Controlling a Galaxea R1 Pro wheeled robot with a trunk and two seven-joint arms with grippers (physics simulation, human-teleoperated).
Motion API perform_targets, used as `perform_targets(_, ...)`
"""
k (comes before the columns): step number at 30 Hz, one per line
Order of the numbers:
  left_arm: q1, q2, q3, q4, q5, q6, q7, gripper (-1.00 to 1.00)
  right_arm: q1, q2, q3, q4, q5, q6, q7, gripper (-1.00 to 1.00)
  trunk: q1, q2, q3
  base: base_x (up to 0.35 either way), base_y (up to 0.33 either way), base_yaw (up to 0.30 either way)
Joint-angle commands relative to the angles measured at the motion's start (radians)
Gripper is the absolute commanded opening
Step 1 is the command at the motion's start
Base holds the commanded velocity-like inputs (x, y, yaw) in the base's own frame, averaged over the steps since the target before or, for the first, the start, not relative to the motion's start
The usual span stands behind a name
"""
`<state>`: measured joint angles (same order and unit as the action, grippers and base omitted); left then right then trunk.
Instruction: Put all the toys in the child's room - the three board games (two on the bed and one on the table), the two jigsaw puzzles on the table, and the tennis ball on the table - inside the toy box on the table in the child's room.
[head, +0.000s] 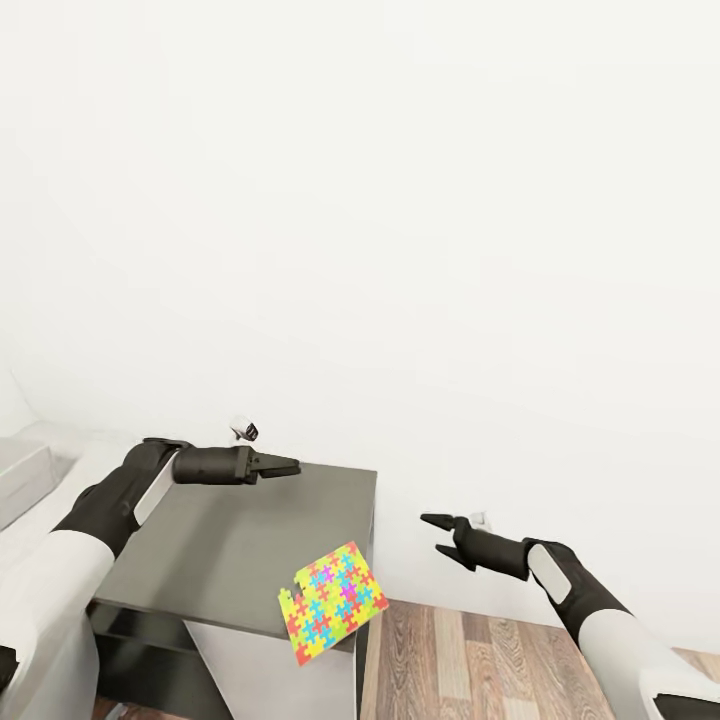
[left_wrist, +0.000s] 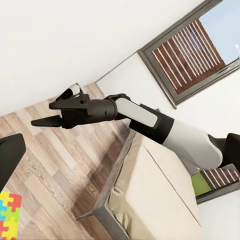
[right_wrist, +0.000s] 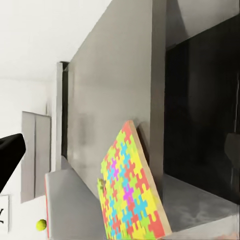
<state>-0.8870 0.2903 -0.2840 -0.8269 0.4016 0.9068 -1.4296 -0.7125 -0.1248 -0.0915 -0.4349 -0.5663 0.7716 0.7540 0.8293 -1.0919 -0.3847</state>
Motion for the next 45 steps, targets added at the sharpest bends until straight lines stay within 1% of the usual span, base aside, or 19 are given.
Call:
perform_targets(1,-0.001,0.001,-0.003,0.000,0.005,0.011,-0.002,1.00,-0.001,0.000,0.002,-0.001,0.001,0.005,-0.012,1.00,0.004,-0.008,-0.004,0.000,0.000,0.000)
perform_targets(5,-0.001,0.001,-0.003,0.000,0.005,0.011,-0.002,1.00,-0.001,-0.001,0.029,-0.004,0.002,0.005,-0.043,1.00,0.019,-0.036,-0.017,0.000,0.000,0.000)
perform_targets(6,-0.001,0.001,-0.003,0.000,0.005,0.010,-0.002,1.00,-0.001,-0.001,0.043,-0.005,0.001,0.003,-0.049,1.00,0.023,-0.043,-0.020,0.000,0.000,0.000)
perform_targets(8,-0.001,0.001,-0.004,0.000,0.005,0.010,-0.002,1.00,-0.001,-0.002,0.064,-0.006,0.001,-0.002,-0.054,1.00,0.031,-0.057,-0.026,0.000,0.000,0.000)
perform_targets(11,-0.001,0.001,-0.004,0.000,0.005,0.009,-0.002,1.00,-0.001,0.000,0.081,-0.005,0.000,-0.009,-0.060,1.00,0.042,-0.078,-0.036,0.000,0.000,0.000)
perform_targets(18,-0.001,0.000,-0.002,0.000,0.005,0.009,-0.001,1.00,-0.001,-0.011,0.093,-0.003,-0.002,-0.011,-0.032,1.00,0.069,-0.127,-0.058,0.000,0.000,0.000)
perform_targets(25,0.000,-0.001,0.000,-0.001,0.005,0.009,0.000,1.00,-0.001,-0.003,0.103,-0.003,-0.001,-0.005,-0.029,1.00,0.096,-0.176,-0.080,0.000,0.000,0.000)
perform_targets(27,0.000,0.000,-0.001,-0.001,0.005,0.009,0.000,1.00,-0.001,-0.002,0.123,-0.003,-0.001,-0.004,-0.032,1.00,0.104,-0.190,-0.086,0.000,0.000,0.000)
perform_targets(28,0.000,0.000,-0.001,-0.001,0.005,0.009,0.000,1.00,-0.001,-0.002,0.143,-0.003,-0.001,-0.005,-0.034,1.00,0.108,-0.197,-0.089,0.000,0.000,0.000)
perform_targets(29,0.000,0.000,-0.001,-0.001,0.005,0.009,-0.001,1.00,-0.001,-0.001,0.164,-0.002,-0.001,-0.005,-0.036,1.00,0.108,-0.197,-0.089,0.000,0.000,0.000)
perform_targets(31,0.000,0.001,-0.001,-0.001,0.005,0.009,-0.001,1.00,-0.001,0.000,0.190,0.001,-0.003,-0.004,-0.040,1.00,0.108,-0.197,-0.089,0.000,0.000,0.000)
perform_targets(34,0.000,0.000,-0.002,-0.001,0.005,0.009,-0.002,1.00,-0.001,0.000,0.210,0.002,-0.005,-0.002,-0.037,1.00,0.108,-0.197,-0.089,0.000,0.000,0.000)
perform_targets(38,0.000,0.000,-0.002,-0.001,0.005,0.009,-0.002,1.00,-0.001,0.004,0.216,0.003,-0.010,0.001,-0.032,1.00,0.108,-0.197,-0.089,0.000,0.000,0.000)
perform_targets(39,0.000,0.000,-0.001,-0.001,0.005,0.009,-0.002,1.00,-0.001,0.010,0.217,0.004,-0.010,0.001,-0.031,1.00,0.108,-0.197,-0.089,0.000,0.000,0.000)
perform_targets(40,0.000,0.001,-0.001,-0.001,0.005,0.009,-0.002,1.00,-0.001,0.024,0.218,0.005,-0.010,0.001,-0.031,1.00,0.108,-0.197,-0.089,0.000,0.000,0.000)
perform_targets(43,0.000,0.001,-0.002,-0.001,0.005,0.009,-0.002,1.00,-0.001,0.079,0.220,0.006,-0.006,0.000,-0.033,1.00,0.108,-0.197,-0.089,0.000,0.000,0.000)
perform_targets(45,0.000,0.001,-0.002,-0.001,0.006,0.009,-0.002,1.00,-0.001,0.094,0.221,0.006,-0.006,0.000,-0.032,1.00,0.108,-0.197,-0.089,0.000,0.000,0.000)
